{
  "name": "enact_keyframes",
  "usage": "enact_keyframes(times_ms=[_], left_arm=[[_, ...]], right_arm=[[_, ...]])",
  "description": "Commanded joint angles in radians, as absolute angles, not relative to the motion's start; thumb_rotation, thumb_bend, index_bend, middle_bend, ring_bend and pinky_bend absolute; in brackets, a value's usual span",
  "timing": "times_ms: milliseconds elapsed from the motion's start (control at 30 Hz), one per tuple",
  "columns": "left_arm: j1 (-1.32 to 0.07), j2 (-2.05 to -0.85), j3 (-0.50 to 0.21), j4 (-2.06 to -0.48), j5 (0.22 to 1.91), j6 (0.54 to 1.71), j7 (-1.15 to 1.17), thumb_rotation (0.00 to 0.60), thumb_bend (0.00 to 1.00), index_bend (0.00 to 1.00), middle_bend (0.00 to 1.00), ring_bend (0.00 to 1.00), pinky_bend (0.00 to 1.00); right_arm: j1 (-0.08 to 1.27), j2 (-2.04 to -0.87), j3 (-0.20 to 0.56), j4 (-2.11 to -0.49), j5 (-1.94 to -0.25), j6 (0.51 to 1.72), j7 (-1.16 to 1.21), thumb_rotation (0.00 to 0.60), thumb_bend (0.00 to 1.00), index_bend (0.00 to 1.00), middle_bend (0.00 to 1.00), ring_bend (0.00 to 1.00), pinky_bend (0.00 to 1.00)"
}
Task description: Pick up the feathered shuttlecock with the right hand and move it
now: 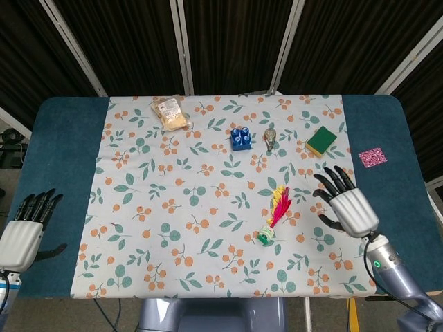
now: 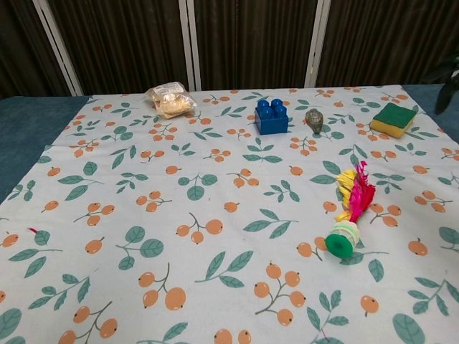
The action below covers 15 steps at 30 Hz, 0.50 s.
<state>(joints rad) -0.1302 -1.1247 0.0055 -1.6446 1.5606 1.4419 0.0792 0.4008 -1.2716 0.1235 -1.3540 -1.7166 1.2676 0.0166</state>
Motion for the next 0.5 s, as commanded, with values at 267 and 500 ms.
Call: enact_keyframes(times_ms=[267,500], left_arm=[[-0.131,-1.121,0.007,-1.647,1.559,1.437,0.067,0.6,0.07,0.0,0.0,0.0,0.0],[-0.131,-1.118,0.007,-1.65,1.554,1.432,0.061,0.6,0.07,0.0,0.0,0.0,0.0]], right_arm=[[0.517,-1.402,0.106,-1.234,-1.715,1.123,-0.026,0.6,0.14,0.39,0.14,0.0,0.0],[0.581,-1.46,0.101,-1.194,-1.708,1.048,-0.08,0.6,0.14,0.39,0.14,0.0,0.0]])
